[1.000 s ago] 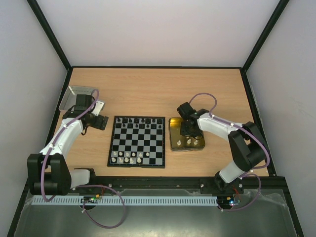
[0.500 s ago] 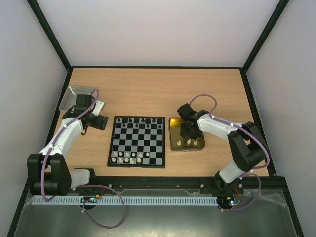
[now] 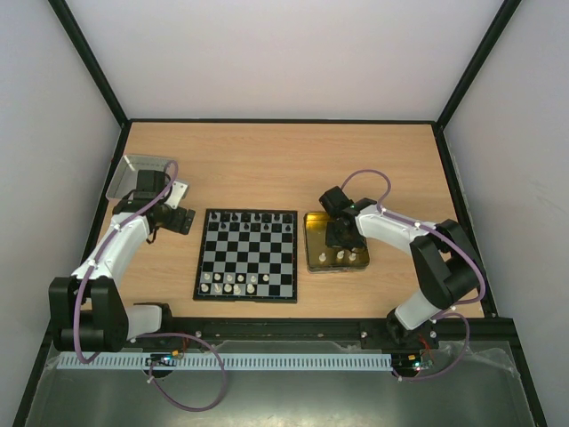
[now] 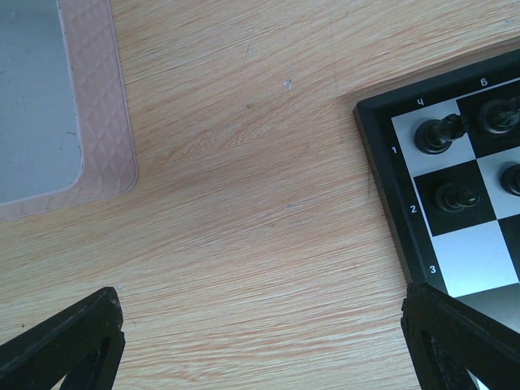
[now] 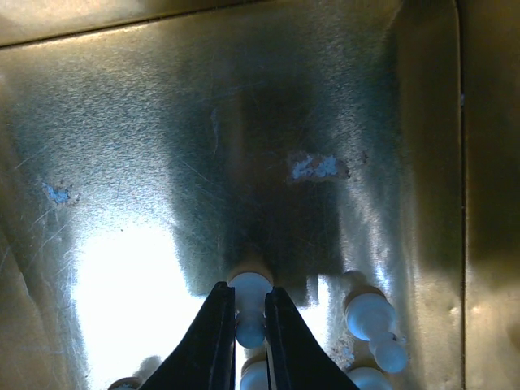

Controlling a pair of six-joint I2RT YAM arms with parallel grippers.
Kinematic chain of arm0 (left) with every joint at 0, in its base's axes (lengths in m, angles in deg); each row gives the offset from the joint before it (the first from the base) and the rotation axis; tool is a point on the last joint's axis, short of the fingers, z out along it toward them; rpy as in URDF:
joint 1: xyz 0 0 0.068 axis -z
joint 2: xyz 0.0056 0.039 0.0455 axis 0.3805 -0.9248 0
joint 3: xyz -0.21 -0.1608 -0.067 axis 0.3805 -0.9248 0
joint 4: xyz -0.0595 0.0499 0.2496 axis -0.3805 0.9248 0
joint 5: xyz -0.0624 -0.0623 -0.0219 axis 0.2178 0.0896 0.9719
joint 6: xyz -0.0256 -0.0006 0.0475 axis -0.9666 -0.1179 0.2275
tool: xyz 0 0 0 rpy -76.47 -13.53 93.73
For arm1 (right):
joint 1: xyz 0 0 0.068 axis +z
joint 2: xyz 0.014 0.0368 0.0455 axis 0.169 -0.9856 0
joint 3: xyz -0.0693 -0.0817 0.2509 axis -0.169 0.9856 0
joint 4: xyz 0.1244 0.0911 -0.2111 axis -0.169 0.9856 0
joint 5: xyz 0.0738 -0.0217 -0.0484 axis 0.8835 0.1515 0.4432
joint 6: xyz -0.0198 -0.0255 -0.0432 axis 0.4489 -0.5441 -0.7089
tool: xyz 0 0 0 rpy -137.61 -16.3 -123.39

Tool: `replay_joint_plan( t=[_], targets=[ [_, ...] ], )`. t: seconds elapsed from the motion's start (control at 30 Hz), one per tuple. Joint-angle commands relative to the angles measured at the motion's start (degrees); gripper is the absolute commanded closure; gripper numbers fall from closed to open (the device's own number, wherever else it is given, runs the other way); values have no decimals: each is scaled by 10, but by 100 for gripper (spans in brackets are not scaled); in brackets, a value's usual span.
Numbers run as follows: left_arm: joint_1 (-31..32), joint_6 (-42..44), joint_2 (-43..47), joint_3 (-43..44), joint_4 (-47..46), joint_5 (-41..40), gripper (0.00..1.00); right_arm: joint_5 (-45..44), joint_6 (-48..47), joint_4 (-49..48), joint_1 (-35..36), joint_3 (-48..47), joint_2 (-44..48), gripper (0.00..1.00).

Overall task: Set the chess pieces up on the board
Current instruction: Pick up the chess piece from the storage box, then place the chess piece on the chessboard.

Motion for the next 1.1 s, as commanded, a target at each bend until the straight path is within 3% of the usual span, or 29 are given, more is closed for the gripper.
replay_joint_plan(
  t=[0.0, 0.37, 0.8, 1.07],
  targets=[
    [1, 0, -1, 10, 4, -2, 7, -27, -2, 12, -2, -13, 15, 93],
    [1, -1, -5, 15, 2, -3, 6, -68, 0, 94, 17, -104, 66, 93],
    [1, -1, -8, 20, 5, -4, 6, -25, 110, 97, 226, -127, 40, 93],
    [1, -5, -7, 18, 5, -3, 7, -19, 133, 80, 306, -135, -21, 93]
  ],
)
